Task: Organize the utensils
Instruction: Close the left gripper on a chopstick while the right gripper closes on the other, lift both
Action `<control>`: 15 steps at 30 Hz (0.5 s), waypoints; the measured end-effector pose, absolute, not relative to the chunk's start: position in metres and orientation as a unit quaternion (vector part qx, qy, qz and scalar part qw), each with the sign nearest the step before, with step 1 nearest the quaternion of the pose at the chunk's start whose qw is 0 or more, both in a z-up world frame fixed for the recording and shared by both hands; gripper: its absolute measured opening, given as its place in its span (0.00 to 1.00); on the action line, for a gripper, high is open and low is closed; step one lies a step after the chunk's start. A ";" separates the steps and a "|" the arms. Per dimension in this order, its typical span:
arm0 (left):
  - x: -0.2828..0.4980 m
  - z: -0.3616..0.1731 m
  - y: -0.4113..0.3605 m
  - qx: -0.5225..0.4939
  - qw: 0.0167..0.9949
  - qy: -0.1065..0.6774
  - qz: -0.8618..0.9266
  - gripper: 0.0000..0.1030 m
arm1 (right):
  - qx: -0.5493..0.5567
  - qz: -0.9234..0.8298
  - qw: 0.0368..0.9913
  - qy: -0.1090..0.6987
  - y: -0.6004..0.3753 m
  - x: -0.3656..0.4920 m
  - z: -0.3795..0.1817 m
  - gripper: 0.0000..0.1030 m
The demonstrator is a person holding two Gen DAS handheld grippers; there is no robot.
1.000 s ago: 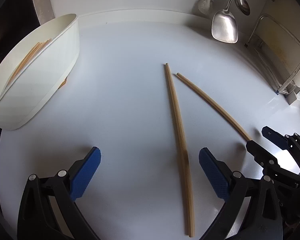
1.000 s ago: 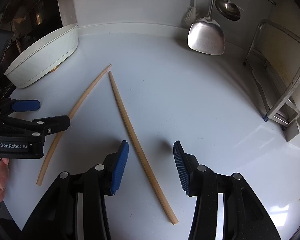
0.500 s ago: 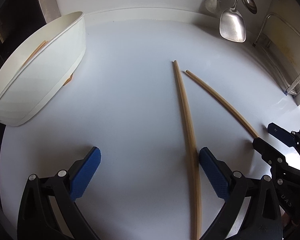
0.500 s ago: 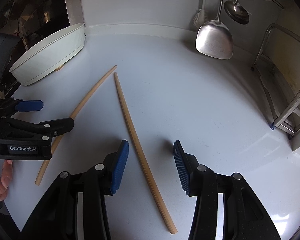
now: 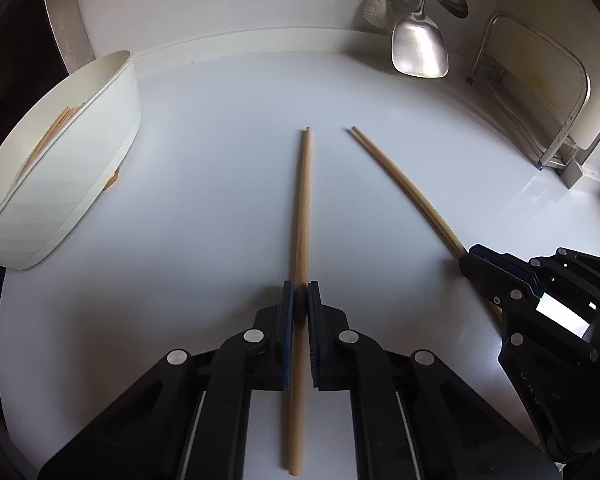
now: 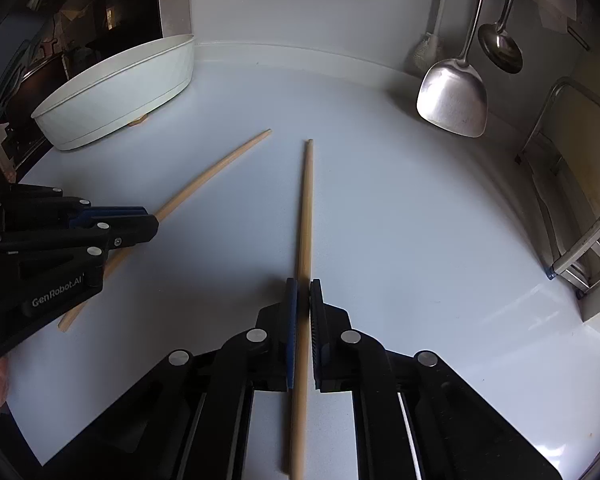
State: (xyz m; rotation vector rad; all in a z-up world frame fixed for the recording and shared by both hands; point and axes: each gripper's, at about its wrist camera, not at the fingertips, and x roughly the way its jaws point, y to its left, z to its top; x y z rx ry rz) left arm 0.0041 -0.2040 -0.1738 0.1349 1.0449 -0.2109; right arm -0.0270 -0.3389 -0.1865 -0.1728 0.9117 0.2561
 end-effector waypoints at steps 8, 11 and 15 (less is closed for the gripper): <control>0.005 -0.166 -0.197 0.054 0.842 0.523 -0.119 0.07 | 0.000 0.107 0.885 0.453 -0.349 -0.032 -0.183 0.06; 0.004 -0.154 -0.195 0.064 0.850 0.511 -0.112 0.07 | 0.018 0.105 0.887 0.449 -0.347 -0.037 -0.175 0.06; 0.004 -0.137 -0.192 0.074 0.855 0.502 -0.105 0.07 | 0.036 0.107 0.890 0.441 -0.343 -0.043 -0.159 0.06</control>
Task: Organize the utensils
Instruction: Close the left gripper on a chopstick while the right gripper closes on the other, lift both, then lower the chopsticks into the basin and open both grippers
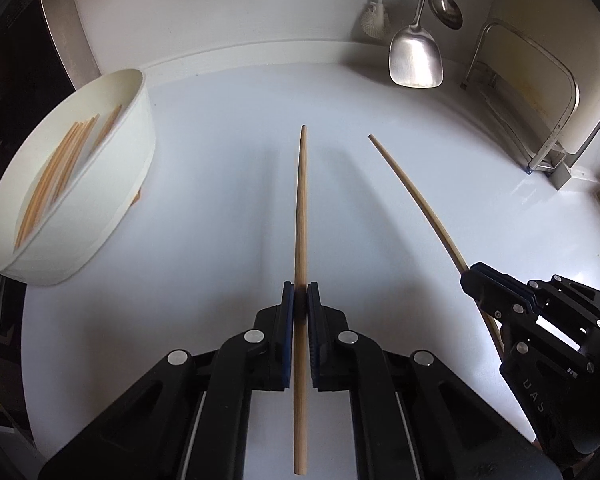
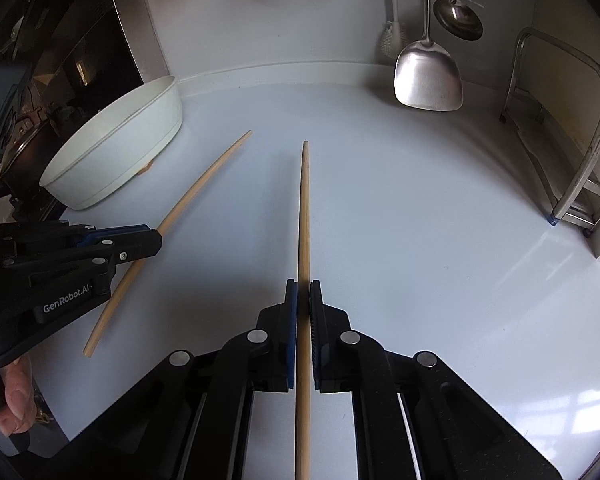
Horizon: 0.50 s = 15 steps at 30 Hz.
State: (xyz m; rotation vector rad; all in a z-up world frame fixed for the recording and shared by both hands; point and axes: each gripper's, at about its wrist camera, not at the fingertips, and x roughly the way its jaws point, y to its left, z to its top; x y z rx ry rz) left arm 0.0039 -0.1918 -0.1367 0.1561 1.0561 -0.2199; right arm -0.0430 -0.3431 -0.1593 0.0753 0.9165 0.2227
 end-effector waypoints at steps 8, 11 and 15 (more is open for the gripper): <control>0.005 -0.069 -0.158 0.063 0.878 0.464 -0.098 0.07 | 0.061 0.091 0.904 0.413 -0.325 -0.041 -0.095 0.06; 0.013 -0.048 -0.134 0.055 0.886 0.449 -0.099 0.07 | 0.062 0.089 0.910 0.400 -0.305 -0.038 -0.071 0.06; 0.028 -0.022 -0.091 0.046 0.896 0.426 -0.113 0.07 | 0.056 0.084 0.918 0.384 -0.263 -0.026 -0.047 0.06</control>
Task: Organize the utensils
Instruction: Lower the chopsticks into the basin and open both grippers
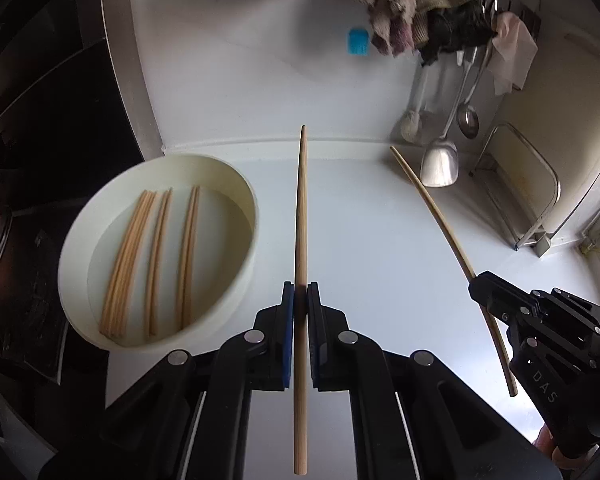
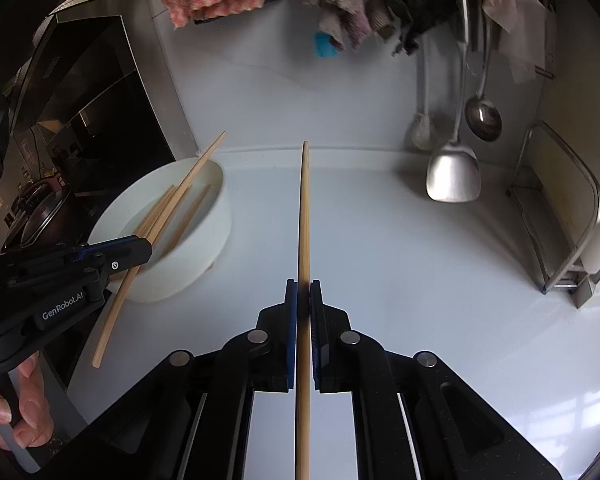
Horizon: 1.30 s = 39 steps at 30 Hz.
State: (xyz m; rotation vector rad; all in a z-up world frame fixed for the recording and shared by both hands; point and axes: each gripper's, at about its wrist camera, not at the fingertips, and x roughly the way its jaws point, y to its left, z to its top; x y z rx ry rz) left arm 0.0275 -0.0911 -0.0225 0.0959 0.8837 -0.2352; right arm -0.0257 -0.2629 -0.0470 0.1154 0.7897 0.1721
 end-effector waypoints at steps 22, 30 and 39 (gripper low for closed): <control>0.149 -0.062 0.102 0.035 0.866 0.489 -0.097 0.07 | 0.108 0.106 0.884 0.442 -0.040 0.129 -0.070 0.06; 0.166 -0.088 0.105 0.020 0.846 0.524 -0.097 0.07 | 0.088 0.101 0.858 0.495 -0.029 0.166 -0.099 0.06; 0.186 -0.112 0.105 0.027 0.835 0.544 -0.078 0.07 | 0.079 0.089 0.843 0.525 -0.038 0.170 -0.123 0.06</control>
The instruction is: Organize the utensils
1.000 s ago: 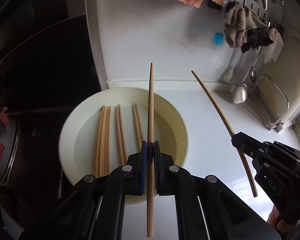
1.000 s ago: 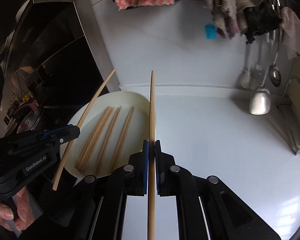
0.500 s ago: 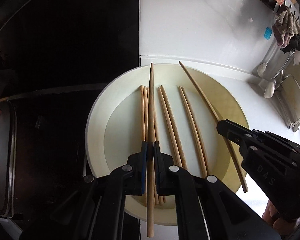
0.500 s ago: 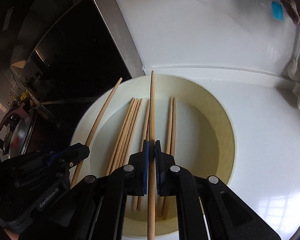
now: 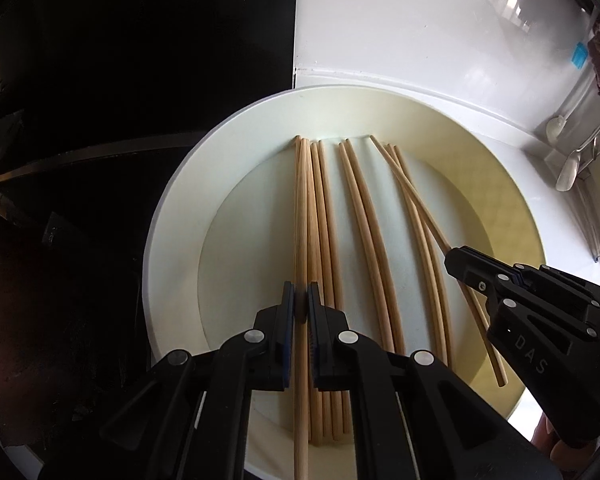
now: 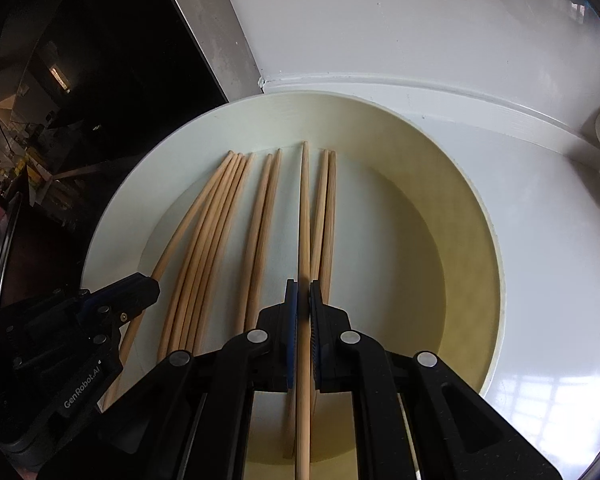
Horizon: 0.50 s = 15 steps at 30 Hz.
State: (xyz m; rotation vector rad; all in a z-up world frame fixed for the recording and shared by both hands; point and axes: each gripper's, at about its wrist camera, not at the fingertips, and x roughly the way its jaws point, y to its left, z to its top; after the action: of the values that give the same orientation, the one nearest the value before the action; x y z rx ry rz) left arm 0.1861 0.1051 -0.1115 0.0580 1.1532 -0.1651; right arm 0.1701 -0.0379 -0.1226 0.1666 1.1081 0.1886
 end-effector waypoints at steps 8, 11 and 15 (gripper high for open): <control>0.187 -0.111 0.109 0.023 0.834 0.547 -0.068 0.24 | 0.079 0.085 0.842 0.526 -0.038 0.171 -0.125 0.09; 0.182 -0.098 0.115 0.018 0.846 0.530 -0.057 0.59 | 0.085 0.083 0.851 0.512 -0.045 0.166 -0.115 0.14; 0.175 -0.081 0.119 0.018 0.855 0.516 -0.044 0.64 | 0.079 0.077 0.860 0.497 -0.055 0.153 -0.100 0.19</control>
State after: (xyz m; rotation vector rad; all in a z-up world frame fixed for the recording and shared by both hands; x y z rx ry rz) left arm 0.1745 0.1194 -0.0807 0.0379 1.0846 -0.0922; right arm 0.1533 -0.0549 -0.1000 0.1660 1.0437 0.1621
